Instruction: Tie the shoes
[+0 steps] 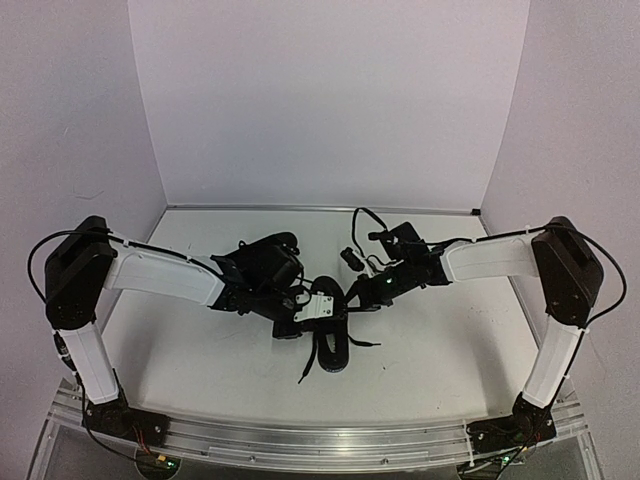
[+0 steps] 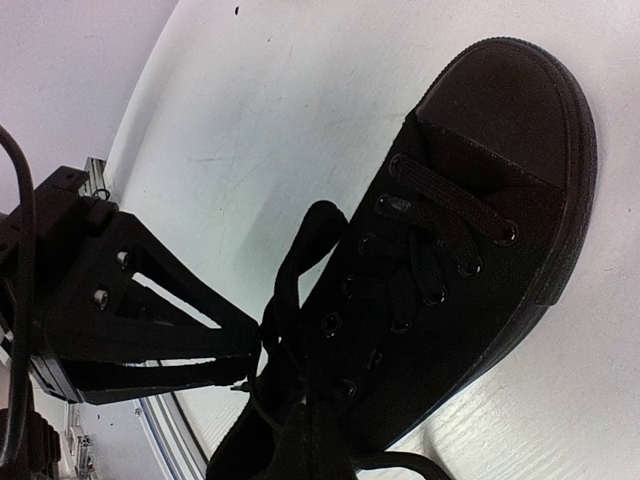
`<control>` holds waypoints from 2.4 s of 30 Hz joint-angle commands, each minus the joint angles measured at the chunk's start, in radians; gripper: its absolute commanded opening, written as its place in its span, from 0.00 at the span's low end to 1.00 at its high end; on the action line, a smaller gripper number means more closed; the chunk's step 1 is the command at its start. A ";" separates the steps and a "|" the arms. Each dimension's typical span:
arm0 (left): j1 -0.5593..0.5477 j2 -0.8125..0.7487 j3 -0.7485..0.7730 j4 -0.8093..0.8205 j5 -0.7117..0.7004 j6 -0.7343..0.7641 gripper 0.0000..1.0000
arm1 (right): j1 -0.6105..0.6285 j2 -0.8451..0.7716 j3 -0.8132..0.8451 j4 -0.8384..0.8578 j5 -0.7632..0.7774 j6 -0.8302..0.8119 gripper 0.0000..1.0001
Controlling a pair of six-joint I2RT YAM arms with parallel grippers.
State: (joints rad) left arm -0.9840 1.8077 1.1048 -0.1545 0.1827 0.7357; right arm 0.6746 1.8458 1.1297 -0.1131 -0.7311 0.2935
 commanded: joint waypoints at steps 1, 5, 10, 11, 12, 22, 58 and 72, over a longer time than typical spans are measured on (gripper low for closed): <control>-0.005 0.013 0.053 0.026 0.022 0.012 0.20 | -0.004 0.008 0.021 0.025 -0.013 0.002 0.00; -0.006 0.021 0.063 0.023 0.027 0.014 0.18 | -0.004 0.008 0.021 0.026 -0.015 0.001 0.00; -0.005 0.025 0.070 0.007 0.039 0.023 0.15 | -0.004 0.007 0.021 0.026 -0.014 0.002 0.00; -0.005 0.026 0.071 0.003 0.041 0.026 0.14 | -0.004 0.007 0.020 0.026 -0.014 0.001 0.00; -0.005 0.025 0.072 0.002 0.042 0.028 0.14 | -0.004 0.007 0.019 0.026 -0.014 0.001 0.00; -0.006 0.013 0.087 0.007 0.022 0.014 0.00 | -0.004 0.006 0.022 0.027 -0.016 0.004 0.00; -0.005 0.065 -0.016 0.341 -0.047 -0.221 0.00 | -0.009 -0.015 -0.003 0.053 0.006 0.035 0.00; -0.005 -0.042 -0.032 0.223 -0.066 -0.176 0.18 | -0.009 -0.007 -0.004 0.053 0.000 0.031 0.00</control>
State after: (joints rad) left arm -0.9874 1.8611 1.0867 0.0967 0.1229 0.5488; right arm 0.6682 1.8458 1.1290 -0.0898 -0.7298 0.3237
